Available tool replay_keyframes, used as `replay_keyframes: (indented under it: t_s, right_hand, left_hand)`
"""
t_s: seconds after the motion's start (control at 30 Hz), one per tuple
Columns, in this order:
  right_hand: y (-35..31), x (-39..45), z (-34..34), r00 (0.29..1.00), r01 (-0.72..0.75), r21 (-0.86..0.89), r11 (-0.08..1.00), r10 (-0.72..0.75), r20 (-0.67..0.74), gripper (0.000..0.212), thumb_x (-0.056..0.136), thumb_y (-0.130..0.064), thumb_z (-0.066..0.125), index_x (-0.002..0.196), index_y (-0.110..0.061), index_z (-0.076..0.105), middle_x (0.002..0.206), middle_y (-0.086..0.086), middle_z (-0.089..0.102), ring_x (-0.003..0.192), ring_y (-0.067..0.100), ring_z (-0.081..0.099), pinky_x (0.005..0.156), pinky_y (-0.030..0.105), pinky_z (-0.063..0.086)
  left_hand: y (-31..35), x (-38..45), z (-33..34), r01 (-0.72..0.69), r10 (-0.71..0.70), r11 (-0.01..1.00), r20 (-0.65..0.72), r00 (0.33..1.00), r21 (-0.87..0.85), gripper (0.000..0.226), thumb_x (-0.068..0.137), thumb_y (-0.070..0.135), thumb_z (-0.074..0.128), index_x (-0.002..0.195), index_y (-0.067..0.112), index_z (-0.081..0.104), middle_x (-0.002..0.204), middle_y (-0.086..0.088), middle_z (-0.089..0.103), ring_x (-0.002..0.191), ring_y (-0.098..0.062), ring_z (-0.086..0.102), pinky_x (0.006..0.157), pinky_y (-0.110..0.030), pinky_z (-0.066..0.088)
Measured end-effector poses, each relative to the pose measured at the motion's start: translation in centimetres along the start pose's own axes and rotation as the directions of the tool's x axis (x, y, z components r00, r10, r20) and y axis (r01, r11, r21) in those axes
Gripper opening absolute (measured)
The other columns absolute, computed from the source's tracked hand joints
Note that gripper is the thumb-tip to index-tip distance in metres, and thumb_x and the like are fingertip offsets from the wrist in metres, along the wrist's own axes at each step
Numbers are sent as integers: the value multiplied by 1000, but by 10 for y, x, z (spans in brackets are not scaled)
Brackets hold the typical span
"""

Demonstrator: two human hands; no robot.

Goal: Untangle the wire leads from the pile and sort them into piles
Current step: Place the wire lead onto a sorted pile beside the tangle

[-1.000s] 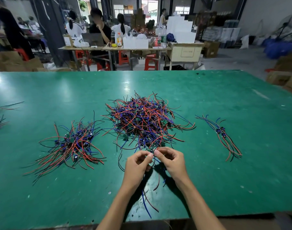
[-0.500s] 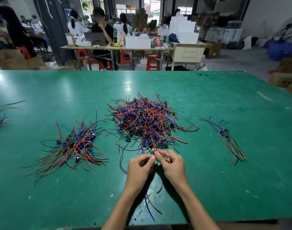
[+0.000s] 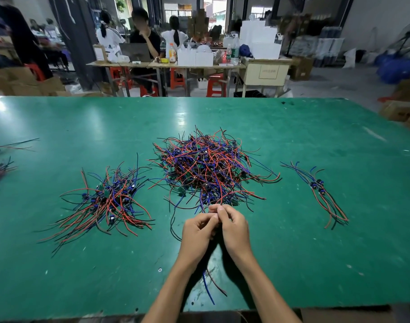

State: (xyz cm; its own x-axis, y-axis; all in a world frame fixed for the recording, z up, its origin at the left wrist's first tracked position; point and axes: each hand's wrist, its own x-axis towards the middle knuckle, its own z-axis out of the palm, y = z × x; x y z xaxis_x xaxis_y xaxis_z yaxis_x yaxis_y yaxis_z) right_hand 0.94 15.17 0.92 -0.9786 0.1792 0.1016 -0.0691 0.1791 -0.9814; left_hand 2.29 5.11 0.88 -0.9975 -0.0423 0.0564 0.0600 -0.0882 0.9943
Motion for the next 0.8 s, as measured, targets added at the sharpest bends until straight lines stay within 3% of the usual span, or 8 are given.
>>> replay_keyframes:
  t_s: [0.1, 0.27, 0.4, 0.53, 0.6, 0.67, 0.73, 0.8]
  right_hand:
    - [-5, 4, 5, 998, 23, -9, 1000, -23, -61, 26, 97, -26, 50, 83, -31, 72, 91, -10, 75, 98, 18, 67, 92, 41, 52]
    - [-12, 20, 10, 990, -34, -113, 993, 18, -141, 29, 102, -18, 47, 84, -28, 67, 95, -10, 72, 103, 20, 62, 89, 37, 47]
    - [-23, 39, 4, 962, -101, -103, 990, 70, -264, 29, 101, -21, 44, 84, -28, 66, 93, -12, 69, 95, 17, 61, 74, 32, 36]
    - [-36, 52, -5, 933, -193, 3, 981, 184, -310, 29, 98, -22, 47, 80, -25, 69, 87, -10, 73, 79, 15, 58, 67, 33, 39]
    - [-42, 55, -12, 912, -295, 178, 939, 332, -241, 26, 96, -20, 49, 80, -21, 69, 81, -6, 73, 65, 13, 52, 58, 29, 39]
    - [-43, 56, -21, 876, -416, 334, 846, 472, -103, 25, 96, -21, 47, 82, -20, 68, 71, -5, 69, 53, 10, 44, 47, 23, 29]
    - [-42, 55, -31, 854, -486, 362, 795, 521, 2, 24, 96, -24, 48, 84, -20, 69, 63, -8, 68, 48, 10, 43, 47, 21, 25]
    - [-39, 51, -41, 871, -479, 317, 819, 487, 59, 24, 97, -25, 50, 90, -19, 72, 68, -7, 73, 47, 9, 50, 45, 19, 29]
  left_hand:
    - [2, 0, 1, 11, -12, 999, -10, 1000, -35, 18, 99, 7, 60, 93, -1, 76, 61, 10, 62, 55, 0, 48, 53, -13, 37]
    - [4, 2, 0, 14, -14, 1000, -38, 999, -2, 19, 97, 10, 64, 86, 13, 79, 58, 7, 59, 53, -6, 45, 52, -18, 38]
    - [3, -1, 1, 1, 2, 998, -45, 999, 67, 18, 95, 13, 68, 82, 19, 79, 60, 8, 62, 55, -9, 46, 53, -21, 40]
    - [4, -2, 0, -22, 30, 986, -45, 999, 162, 14, 95, 19, 69, 86, 16, 80, 66, 6, 63, 58, -7, 48, 60, -23, 40]
    - [4, -3, -1, -40, 50, 978, -44, 998, 204, 14, 94, 20, 70, 86, 17, 80, 69, 8, 64, 58, -1, 49, 61, -19, 39]
    - [4, -3, -3, -50, 64, 973, -58, 996, 227, 13, 94, 20, 71, 86, 17, 81, 72, 6, 67, 59, 0, 50, 62, -19, 39]
    - [3, -4, -3, -56, 76, 967, -74, 994, 247, 11, 93, 18, 72, 86, 17, 81, 74, 7, 69, 60, 0, 50, 62, -18, 39]
    - [2, -5, -2, -41, 61, 971, -79, 995, 235, 10, 93, 18, 72, 88, 17, 81, 73, 8, 70, 61, -2, 53, 63, -21, 42]
